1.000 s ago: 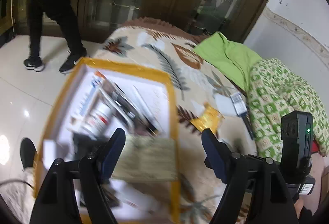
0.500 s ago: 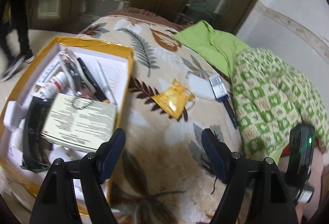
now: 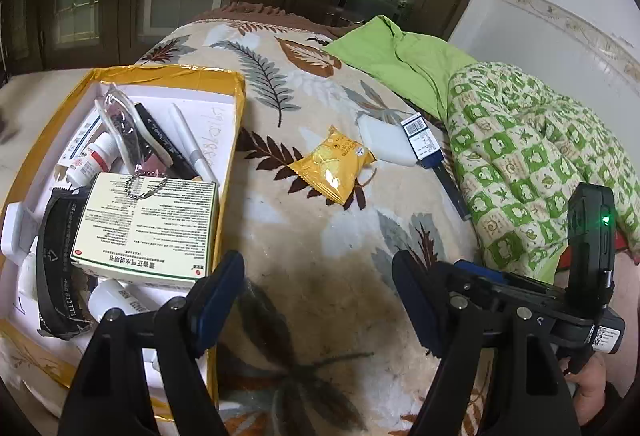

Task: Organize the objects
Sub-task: 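Withdraw both open tools from the tray toward the remaining pile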

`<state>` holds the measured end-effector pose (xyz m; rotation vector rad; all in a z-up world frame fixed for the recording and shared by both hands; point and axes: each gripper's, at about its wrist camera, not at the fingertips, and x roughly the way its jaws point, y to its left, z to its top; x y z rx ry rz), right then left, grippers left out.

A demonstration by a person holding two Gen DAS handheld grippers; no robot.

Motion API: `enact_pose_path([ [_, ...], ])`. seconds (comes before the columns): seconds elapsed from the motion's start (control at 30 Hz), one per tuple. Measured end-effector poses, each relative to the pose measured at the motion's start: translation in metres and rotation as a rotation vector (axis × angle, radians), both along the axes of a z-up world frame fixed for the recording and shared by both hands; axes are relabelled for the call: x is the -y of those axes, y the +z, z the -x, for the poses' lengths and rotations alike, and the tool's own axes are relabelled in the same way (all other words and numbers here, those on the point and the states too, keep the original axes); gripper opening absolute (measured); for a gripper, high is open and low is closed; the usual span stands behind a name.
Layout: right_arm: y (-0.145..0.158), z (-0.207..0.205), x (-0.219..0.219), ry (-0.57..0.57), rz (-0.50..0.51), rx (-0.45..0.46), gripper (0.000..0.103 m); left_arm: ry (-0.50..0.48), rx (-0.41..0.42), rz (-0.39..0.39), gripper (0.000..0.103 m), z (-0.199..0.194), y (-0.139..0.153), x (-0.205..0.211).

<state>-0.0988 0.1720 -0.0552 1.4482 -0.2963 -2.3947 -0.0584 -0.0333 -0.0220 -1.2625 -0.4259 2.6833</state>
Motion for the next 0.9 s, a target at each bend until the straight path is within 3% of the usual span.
enact_pose_path([
  [0.27,0.001,0.014,-0.010,-0.023,0.057,0.008,0.054,-0.004,0.005,-0.042,0.077,0.002,0.000,0.003],
  [0.43,0.010,0.028,-0.020,-0.070,0.034,-0.044,0.054,-0.005,0.005,-0.051,0.077,0.003,0.000,0.003],
  [0.63,0.020,0.071,-0.053,-0.168,-0.028,-0.104,0.054,-0.026,-0.024,-0.036,0.077,0.005,0.006,0.000],
  [0.77,0.010,0.100,-0.056,-0.174,-0.089,-0.086,0.054,-0.083,-0.063,0.042,0.077,0.017,0.021,-0.012],
  [0.9,-0.006,0.121,-0.050,-0.157,-0.187,-0.065,0.054,-0.147,-0.071,0.063,0.077,0.043,0.030,-0.021],
])
